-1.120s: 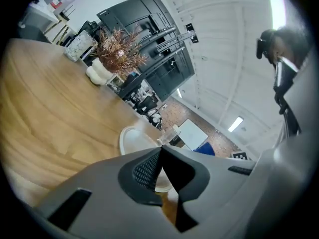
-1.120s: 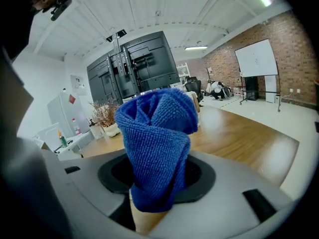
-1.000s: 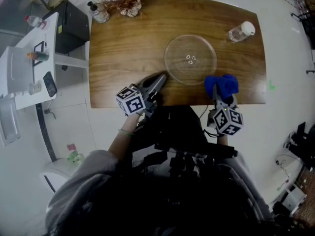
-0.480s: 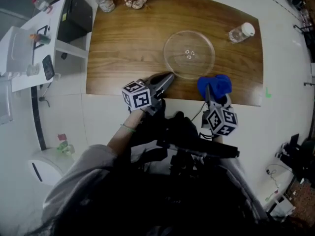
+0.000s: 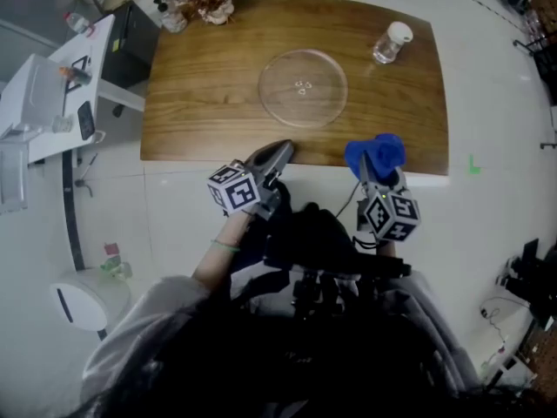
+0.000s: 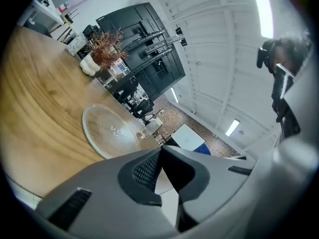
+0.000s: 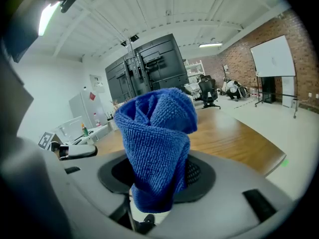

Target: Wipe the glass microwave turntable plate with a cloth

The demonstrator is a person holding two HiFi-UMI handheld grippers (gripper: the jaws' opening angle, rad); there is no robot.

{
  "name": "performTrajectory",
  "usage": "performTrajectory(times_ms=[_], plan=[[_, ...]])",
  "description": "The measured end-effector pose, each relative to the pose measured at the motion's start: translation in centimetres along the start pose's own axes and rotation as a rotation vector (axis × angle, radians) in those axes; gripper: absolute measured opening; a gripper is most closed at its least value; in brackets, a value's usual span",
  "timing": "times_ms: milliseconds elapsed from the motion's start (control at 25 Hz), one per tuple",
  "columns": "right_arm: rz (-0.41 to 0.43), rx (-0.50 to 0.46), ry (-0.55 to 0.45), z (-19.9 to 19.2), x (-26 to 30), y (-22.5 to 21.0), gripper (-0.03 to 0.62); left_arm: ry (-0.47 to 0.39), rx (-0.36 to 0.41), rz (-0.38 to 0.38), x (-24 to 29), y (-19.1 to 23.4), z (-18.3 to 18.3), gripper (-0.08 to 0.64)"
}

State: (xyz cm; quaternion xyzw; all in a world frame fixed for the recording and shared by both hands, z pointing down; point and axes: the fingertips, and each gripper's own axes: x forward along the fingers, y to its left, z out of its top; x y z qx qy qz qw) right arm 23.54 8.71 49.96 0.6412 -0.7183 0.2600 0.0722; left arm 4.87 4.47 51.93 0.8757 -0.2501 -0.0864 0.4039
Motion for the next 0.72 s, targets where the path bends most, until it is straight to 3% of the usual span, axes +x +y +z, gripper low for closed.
performTrajectory(times_ms=[320,520,720], plan=[[0.13,-0.089,0.0,-0.9,-1.8,1.0,0.189,-0.063,0.026,0.069,-2.2,-3.2,-2.6,0.008],[0.147,-0.191,-0.012,-1.0,-3.0,1.3,0.189,-0.099,0.012,0.132,-4.3,-4.0,-3.4,0.008],[0.133,-0.144,-0.044,-0.7,-4.7,-0.1,0.189,-0.114,0.015,0.152,-5.3,-5.1,-4.7,0.008]])
